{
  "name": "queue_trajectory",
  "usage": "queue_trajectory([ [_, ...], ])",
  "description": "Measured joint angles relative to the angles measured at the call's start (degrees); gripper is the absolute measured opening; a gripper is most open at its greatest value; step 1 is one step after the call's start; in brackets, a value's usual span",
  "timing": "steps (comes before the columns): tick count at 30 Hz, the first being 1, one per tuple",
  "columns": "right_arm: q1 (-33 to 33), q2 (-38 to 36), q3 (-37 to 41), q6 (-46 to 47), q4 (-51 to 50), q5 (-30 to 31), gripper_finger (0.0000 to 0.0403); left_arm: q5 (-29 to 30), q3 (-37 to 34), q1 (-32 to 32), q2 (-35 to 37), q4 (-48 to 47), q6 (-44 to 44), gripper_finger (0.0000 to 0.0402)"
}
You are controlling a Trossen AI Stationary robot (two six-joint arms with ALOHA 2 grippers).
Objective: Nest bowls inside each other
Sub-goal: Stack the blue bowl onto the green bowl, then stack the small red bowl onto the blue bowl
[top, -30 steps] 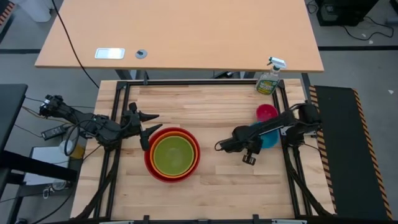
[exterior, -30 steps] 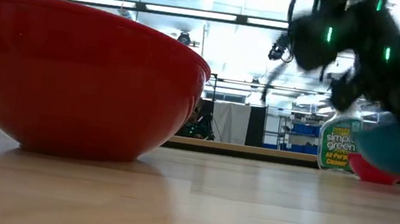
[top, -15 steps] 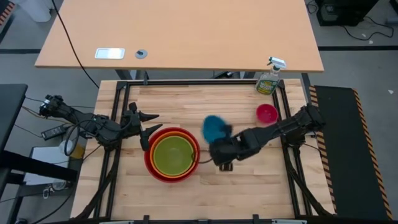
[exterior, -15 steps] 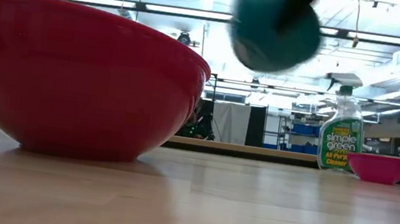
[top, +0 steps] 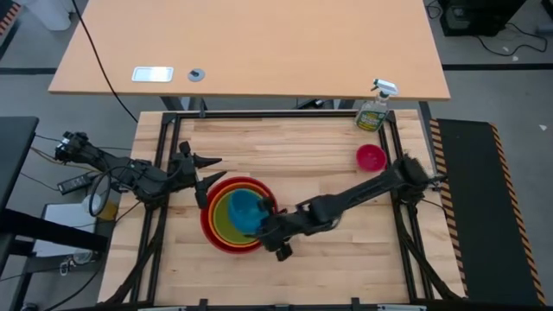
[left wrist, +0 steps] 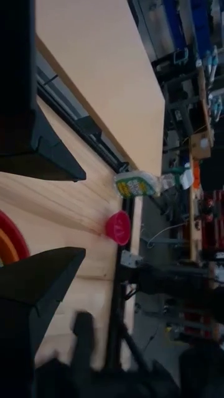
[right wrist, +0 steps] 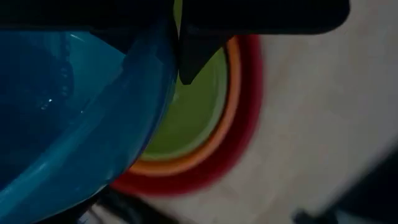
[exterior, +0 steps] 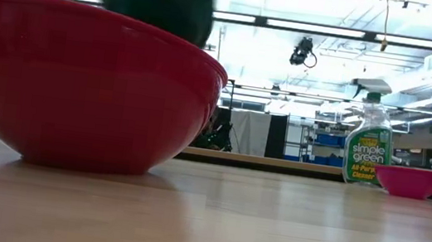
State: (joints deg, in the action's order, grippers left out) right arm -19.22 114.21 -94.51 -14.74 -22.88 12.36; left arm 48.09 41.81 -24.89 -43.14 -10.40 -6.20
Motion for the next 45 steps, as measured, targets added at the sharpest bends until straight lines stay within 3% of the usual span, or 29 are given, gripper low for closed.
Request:
queue_trajectory([
  [6, 2.8, 4.6, 0.0, -5.1, 3.9, -1.2, 0.003, -3.1, -0.1, -0.7, -0.6, 2.5, 5.6, 0.0188],
  [10, 4.7, 4.9, 0.0, -5.4, 4.1, -5.8, 0.003, -5.9, 0.0, -1.1, -1.2, 3.6, 7.4, 0.0188],
  [20, 7.4, 7.1, 0.1, -5.4, 3.8, -16.2, 0.0039, -5.9, 0.0, -1.1, -1.5, 3.4, 7.1, 0.0188],
  [24, 7.5, 8.6, 0.2, -5.7, 2.5, -16.7, 0.008, -5.9, 0.0, -1.1, -1.5, 3.4, 7.0, 0.0188],
  [28, 7.4, 8.4, 0.2, -5.0, 2.2, -16.9, 0.0146, -5.9, 0.0, -1.1, -1.5, 3.4, 6.8, 0.0188],
  [32, 7.0, 6.9, -0.9, -3.7, 1.1, -15.9, 0.0203, -5.9, 0.0, -1.1, -1.5, 3.4, 6.8, 0.0188],
  [37, 6.0, 4.4, -6.4, -1.9, -3.8, -14.0, 0.024, -5.9, 0.0, -1.1, -1.5, 3.4, 6.3, 0.0188],
  [43, 4.0, 2.0, -11.4, 1.3, -22.4, -0.3, 0.0243, -5.9, 0.0, -1.1, -1.5, 3.4, 6.3, 0.0188],
  [45, 4.2, 0.9, -11.4, 4.6, -31.0, -0.1, 0.0239, -5.9, 0.0, -1.1, -1.5, 3.4, 6.3, 0.0188],
])
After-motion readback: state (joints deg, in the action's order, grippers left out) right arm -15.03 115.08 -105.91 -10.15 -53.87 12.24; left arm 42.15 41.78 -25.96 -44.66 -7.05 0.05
